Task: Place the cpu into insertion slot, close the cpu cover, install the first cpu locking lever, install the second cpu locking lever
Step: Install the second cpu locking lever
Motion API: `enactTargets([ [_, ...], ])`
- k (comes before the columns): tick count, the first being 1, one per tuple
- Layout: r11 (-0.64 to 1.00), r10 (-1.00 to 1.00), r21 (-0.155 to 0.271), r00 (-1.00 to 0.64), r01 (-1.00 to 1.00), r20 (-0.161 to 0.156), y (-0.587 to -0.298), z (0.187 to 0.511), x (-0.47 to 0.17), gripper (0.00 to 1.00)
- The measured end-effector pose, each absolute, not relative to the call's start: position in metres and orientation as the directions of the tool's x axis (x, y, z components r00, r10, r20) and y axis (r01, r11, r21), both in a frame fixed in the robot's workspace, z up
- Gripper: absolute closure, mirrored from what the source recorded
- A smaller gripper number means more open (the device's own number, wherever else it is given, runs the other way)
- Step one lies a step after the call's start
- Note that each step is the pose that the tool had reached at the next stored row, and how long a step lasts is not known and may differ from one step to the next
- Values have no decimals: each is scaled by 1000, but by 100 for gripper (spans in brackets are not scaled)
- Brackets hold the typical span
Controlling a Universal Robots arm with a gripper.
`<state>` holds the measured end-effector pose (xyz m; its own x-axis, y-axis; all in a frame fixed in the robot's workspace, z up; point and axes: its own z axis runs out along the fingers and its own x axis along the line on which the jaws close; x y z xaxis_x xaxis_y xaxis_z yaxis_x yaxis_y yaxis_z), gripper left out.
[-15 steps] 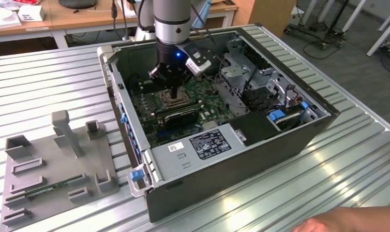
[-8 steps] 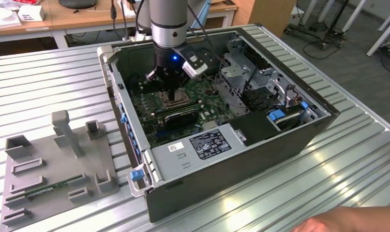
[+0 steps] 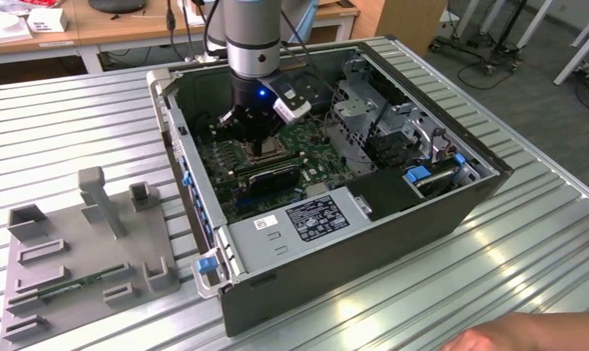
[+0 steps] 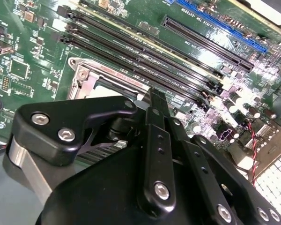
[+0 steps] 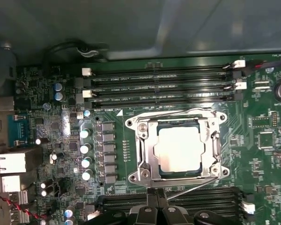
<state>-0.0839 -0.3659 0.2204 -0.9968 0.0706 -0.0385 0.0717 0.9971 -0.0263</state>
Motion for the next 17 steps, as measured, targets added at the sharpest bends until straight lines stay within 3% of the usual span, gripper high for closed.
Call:
enactTargets([
  [17,997,71,-27,-997,72,-39,-367,212,-88,89],
])
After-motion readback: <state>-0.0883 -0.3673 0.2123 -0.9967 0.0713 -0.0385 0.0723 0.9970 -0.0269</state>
